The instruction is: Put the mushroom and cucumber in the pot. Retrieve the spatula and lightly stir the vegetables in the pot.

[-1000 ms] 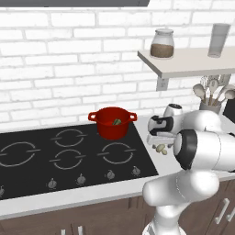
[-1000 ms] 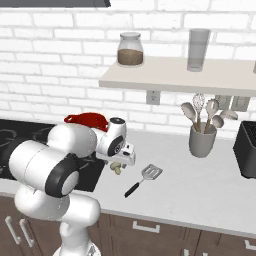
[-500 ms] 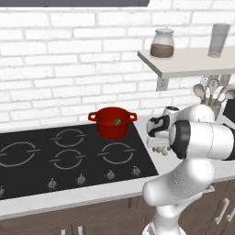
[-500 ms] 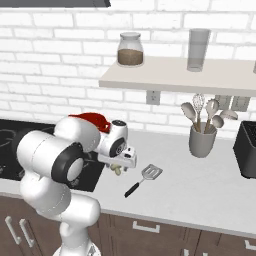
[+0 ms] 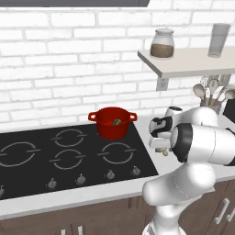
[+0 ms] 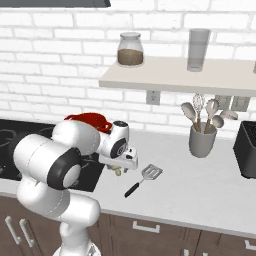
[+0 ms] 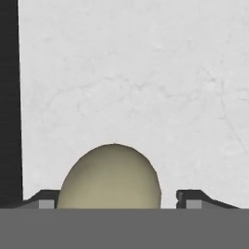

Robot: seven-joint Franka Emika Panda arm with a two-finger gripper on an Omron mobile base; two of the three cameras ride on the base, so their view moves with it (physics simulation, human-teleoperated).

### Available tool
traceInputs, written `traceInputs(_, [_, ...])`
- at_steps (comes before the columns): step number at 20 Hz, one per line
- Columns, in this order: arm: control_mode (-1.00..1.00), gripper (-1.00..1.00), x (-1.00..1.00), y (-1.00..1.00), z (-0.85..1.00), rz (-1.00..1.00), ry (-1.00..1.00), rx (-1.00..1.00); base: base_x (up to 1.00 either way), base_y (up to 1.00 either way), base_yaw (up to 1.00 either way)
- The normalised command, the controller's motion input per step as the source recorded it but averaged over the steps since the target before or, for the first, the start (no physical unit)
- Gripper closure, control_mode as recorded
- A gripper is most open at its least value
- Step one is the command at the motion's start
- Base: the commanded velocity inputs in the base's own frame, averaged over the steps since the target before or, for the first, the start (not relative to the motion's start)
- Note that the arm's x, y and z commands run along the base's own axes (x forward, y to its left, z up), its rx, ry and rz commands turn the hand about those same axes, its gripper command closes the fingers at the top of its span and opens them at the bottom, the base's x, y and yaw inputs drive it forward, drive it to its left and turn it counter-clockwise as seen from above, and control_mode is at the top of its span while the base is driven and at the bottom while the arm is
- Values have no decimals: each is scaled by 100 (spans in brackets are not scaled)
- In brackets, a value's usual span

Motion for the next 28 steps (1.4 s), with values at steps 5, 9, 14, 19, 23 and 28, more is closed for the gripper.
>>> traceInputs(5, [-100, 100, 0, 0, 0, 0, 0, 0, 0, 0, 0])
traceInputs(9, [-100, 100, -13, 1, 12, 0, -3, 0, 0, 0, 0])
traceInputs(14, [-100, 100, -84, 40, 87, 1, -21, 0, 0, 0, 0])
traceInputs(19, [-100, 100, -29, 99, 100, 0, -9, 0, 0, 0, 0])
traceInputs(23, [-100, 100, 3, 100, 100, 0, -7, 0, 0, 0, 0])
traceInputs(28, [-100, 100, 37, 90, 93, 0, -14, -1, 0, 0, 0])
